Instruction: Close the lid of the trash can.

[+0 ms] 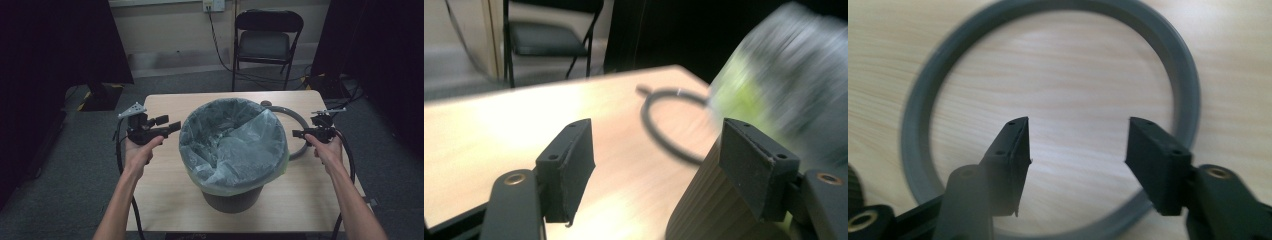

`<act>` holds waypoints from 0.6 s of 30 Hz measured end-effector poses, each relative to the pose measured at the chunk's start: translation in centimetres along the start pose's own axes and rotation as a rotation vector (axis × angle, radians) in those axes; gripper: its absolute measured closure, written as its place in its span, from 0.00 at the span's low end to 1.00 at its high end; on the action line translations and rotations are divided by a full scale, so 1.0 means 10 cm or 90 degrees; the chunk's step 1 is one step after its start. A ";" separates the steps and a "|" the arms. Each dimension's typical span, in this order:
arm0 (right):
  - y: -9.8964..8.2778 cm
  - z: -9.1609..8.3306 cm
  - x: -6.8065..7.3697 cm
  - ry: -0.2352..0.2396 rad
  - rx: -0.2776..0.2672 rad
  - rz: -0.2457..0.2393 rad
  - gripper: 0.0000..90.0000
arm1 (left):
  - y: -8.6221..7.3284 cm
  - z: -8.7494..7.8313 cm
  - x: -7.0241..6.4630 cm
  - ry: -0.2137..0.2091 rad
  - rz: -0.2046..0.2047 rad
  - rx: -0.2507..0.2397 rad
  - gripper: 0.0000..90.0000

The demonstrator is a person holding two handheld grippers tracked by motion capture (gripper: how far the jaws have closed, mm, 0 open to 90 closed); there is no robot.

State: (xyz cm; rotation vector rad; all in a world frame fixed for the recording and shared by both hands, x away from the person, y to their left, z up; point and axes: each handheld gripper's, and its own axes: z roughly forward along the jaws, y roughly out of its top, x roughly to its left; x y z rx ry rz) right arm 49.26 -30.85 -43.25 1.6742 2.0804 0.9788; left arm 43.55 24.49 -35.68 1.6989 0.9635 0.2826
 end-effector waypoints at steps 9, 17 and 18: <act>-0.14 0.08 -0.16 -0.083 0.052 0.032 0.43 | -0.64 0.19 0.22 0.055 -0.033 0.145 0.32; -0.27 0.25 -0.27 -0.071 0.080 0.055 0.56 | -0.97 0.18 0.23 0.121 -0.006 0.239 0.26; -0.27 0.25 -0.26 -0.071 0.079 0.055 0.58 | -1.00 0.17 0.22 0.124 -0.007 0.247 0.25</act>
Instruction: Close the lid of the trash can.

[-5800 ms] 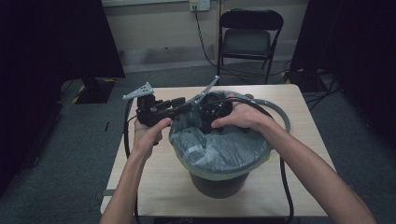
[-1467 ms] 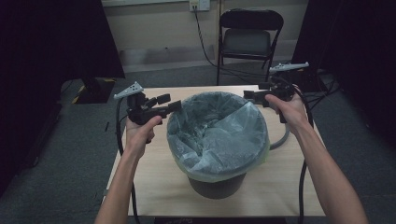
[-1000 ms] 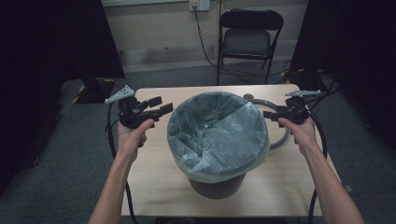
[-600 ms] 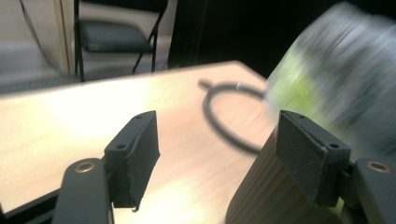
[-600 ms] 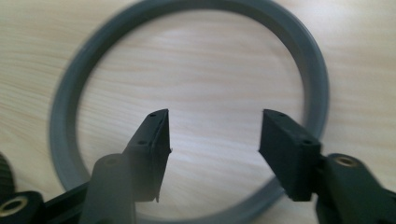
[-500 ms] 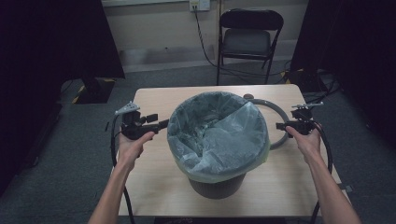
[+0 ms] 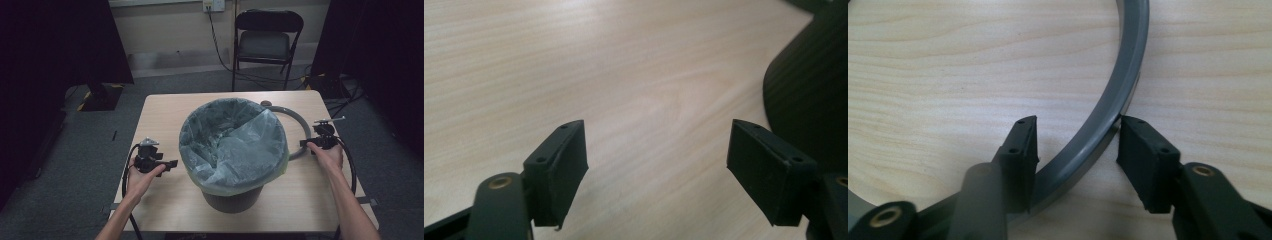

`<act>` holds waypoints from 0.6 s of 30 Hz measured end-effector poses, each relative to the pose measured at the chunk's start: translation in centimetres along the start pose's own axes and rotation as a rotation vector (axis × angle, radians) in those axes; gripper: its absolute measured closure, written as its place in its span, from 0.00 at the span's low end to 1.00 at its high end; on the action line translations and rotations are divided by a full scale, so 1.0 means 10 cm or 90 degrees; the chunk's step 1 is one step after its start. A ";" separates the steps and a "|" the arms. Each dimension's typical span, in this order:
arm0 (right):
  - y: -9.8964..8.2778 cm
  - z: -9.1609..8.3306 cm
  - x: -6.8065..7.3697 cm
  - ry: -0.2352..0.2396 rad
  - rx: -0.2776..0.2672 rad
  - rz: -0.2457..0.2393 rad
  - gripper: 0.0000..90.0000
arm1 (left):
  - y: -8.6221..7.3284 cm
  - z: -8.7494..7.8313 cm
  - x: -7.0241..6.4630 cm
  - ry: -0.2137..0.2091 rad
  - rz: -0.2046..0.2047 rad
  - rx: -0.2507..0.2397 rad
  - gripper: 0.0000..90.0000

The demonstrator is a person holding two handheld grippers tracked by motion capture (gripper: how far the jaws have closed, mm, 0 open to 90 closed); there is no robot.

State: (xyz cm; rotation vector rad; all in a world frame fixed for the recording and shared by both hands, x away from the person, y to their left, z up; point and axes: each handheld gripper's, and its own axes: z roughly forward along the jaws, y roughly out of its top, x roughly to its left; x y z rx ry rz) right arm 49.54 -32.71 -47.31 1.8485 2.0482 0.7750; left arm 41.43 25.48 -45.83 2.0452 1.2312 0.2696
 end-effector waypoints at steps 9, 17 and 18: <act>-0.03 -0.05 0.00 -0.037 0.024 -0.018 0.72 | -0.24 0.18 -0.04 0.056 0.002 0.016 0.28; 0.02 -0.04 0.13 -0.093 0.064 -0.035 0.73 | -0.31 0.26 -0.07 0.107 0.047 -0.019 0.21; 0.03 -0.03 0.13 -0.092 0.066 -0.039 0.73 | -0.32 0.26 -0.07 0.104 0.045 -0.026 0.19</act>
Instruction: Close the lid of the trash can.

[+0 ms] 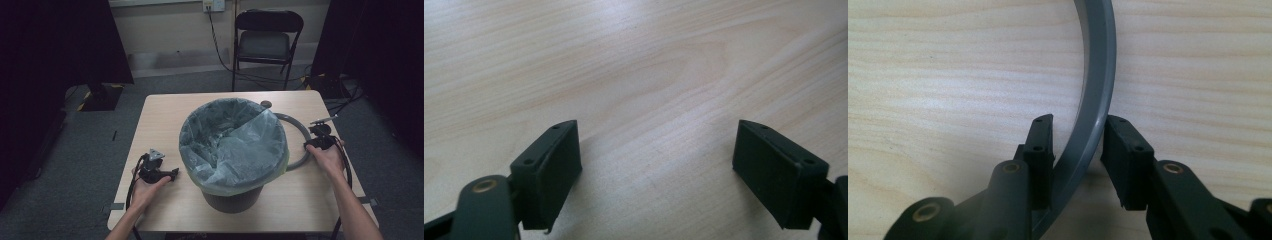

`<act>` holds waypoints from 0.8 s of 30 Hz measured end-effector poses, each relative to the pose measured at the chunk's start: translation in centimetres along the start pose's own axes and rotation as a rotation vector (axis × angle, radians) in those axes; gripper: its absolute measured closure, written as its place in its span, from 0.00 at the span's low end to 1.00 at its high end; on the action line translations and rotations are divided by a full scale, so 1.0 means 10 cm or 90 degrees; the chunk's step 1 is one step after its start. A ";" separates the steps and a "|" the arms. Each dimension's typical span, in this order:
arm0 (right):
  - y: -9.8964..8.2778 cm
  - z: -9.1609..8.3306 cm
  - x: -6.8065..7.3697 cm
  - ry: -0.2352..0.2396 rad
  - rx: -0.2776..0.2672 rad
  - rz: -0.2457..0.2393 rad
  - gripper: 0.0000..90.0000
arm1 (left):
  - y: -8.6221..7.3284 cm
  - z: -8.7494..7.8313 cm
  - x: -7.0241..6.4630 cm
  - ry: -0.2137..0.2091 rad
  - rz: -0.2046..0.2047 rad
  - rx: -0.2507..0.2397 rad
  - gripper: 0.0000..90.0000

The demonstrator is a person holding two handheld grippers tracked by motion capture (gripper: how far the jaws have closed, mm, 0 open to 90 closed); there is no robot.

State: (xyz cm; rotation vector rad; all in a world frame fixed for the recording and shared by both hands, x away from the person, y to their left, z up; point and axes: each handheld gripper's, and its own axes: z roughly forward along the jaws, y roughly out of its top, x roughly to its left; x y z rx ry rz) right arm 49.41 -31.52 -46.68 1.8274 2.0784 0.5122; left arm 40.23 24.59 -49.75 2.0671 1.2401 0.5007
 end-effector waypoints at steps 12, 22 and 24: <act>0.13 0.03 0.08 -0.030 0.037 0.019 0.85 | -0.05 0.01 0.03 -0.003 0.010 -0.024 0.15; 0.16 0.06 0.07 -0.034 0.021 0.028 0.88 | -0.05 0.02 0.03 -0.002 0.007 -0.026 0.15; 0.16 0.06 0.05 -0.027 0.013 0.034 0.88 | -0.05 0.02 0.03 -0.002 0.007 -0.027 0.15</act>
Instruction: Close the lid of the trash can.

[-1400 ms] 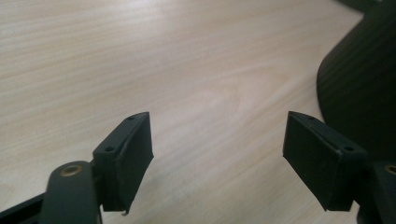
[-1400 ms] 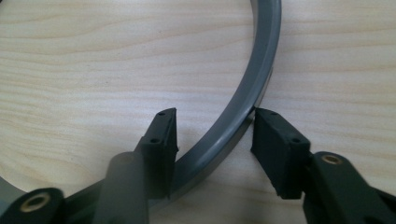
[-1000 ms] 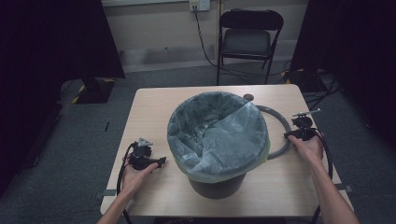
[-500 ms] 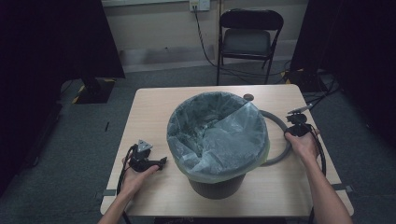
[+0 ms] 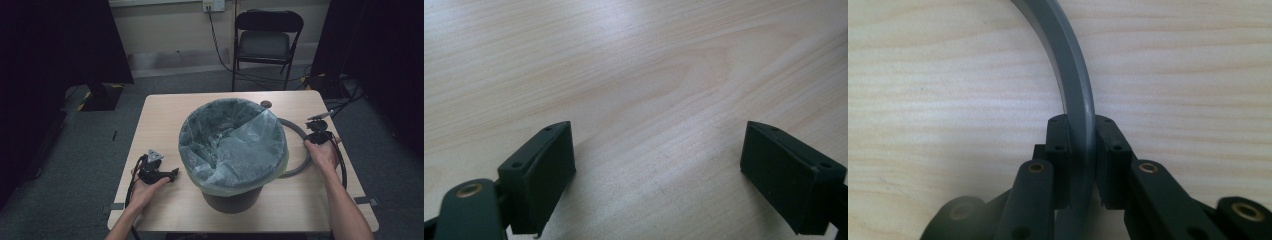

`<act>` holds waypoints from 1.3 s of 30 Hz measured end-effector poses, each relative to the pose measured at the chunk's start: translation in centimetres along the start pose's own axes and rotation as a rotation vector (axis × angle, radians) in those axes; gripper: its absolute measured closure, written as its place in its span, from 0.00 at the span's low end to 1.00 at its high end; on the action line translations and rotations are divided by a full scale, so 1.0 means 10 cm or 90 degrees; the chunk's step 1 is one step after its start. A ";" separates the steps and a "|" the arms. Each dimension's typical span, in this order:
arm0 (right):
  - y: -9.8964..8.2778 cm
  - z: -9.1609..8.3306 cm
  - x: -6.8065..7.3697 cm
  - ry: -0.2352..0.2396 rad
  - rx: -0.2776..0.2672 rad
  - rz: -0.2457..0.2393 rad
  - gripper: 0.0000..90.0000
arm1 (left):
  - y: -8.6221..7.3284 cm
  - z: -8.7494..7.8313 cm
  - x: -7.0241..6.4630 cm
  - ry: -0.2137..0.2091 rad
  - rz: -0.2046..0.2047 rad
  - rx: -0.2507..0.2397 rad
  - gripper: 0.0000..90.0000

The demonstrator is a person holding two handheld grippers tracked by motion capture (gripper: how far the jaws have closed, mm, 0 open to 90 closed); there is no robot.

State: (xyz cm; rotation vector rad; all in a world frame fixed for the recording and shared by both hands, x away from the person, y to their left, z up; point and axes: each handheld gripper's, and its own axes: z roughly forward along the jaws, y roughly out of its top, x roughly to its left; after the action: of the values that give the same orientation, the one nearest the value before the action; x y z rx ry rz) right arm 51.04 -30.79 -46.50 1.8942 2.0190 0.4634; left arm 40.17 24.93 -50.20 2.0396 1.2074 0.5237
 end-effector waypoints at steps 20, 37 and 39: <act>0.13 -0.26 -0.12 0.095 -0.095 0.057 0.88 | 0.00 0.00 0.01 -0.006 0.003 0.001 0.15; 0.31 -0.60 -0.08 0.117 -0.190 0.054 0.89 | 0.00 0.00 0.01 -0.006 0.004 0.001 0.15; 0.34 -0.64 -0.08 0.118 -0.195 0.055 0.89 | 0.00 0.00 0.01 -0.006 0.004 0.002 0.15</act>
State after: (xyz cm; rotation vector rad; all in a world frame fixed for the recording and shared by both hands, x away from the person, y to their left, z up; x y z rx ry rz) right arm 51.20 -31.43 -39.22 1.8079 1.8504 0.9450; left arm 40.25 25.00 -50.20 2.0464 1.1968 0.5148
